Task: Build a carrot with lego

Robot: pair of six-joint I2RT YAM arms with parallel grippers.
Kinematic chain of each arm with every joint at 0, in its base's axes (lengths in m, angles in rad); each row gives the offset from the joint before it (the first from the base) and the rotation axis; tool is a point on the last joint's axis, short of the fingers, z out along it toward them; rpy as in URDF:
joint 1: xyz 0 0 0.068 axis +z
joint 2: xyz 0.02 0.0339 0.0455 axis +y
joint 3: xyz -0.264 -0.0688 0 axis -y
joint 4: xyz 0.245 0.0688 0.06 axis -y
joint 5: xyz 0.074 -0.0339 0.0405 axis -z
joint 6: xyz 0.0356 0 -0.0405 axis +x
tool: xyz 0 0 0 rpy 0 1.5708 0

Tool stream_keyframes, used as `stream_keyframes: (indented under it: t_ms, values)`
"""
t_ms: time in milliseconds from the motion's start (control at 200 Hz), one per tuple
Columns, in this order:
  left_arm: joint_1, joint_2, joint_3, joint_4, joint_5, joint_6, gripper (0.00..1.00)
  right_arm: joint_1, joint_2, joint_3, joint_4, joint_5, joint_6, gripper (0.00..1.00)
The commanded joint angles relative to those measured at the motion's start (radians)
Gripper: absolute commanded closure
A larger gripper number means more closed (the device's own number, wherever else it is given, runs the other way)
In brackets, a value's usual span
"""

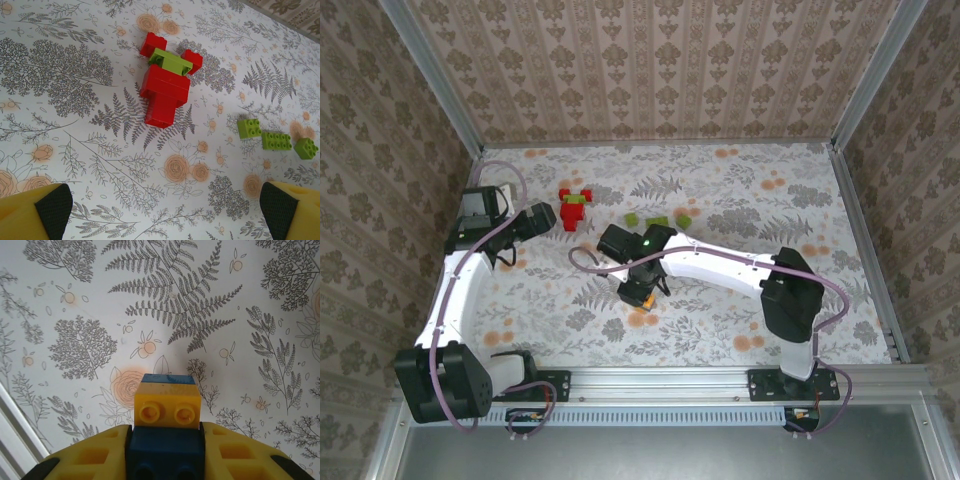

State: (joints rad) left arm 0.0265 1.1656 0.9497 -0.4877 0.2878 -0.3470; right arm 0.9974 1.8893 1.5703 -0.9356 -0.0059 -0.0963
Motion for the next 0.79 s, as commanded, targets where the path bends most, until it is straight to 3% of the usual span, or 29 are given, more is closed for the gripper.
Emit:
stream_keyframes:
  t_ms: [0,320,560,790]
  values:
    - [-0.005,-0.016,0.029,-0.014,0.004,0.011,0.00,-0.011,0.025,0.018,-0.017,0.027,-0.019,0.68]
    - [-0.004,-0.012,0.029,-0.014,0.000,0.014,0.00,-0.027,0.027,-0.017,0.023,0.024,-0.016,0.64]
    - [-0.004,-0.011,0.029,-0.013,0.001,0.013,0.00,-0.040,0.000,-0.058,0.049,0.016,-0.009,0.53]
    - [-0.004,-0.011,0.026,-0.014,0.001,0.013,0.00,-0.045,-0.034,-0.075,0.067,0.004,-0.005,0.36]
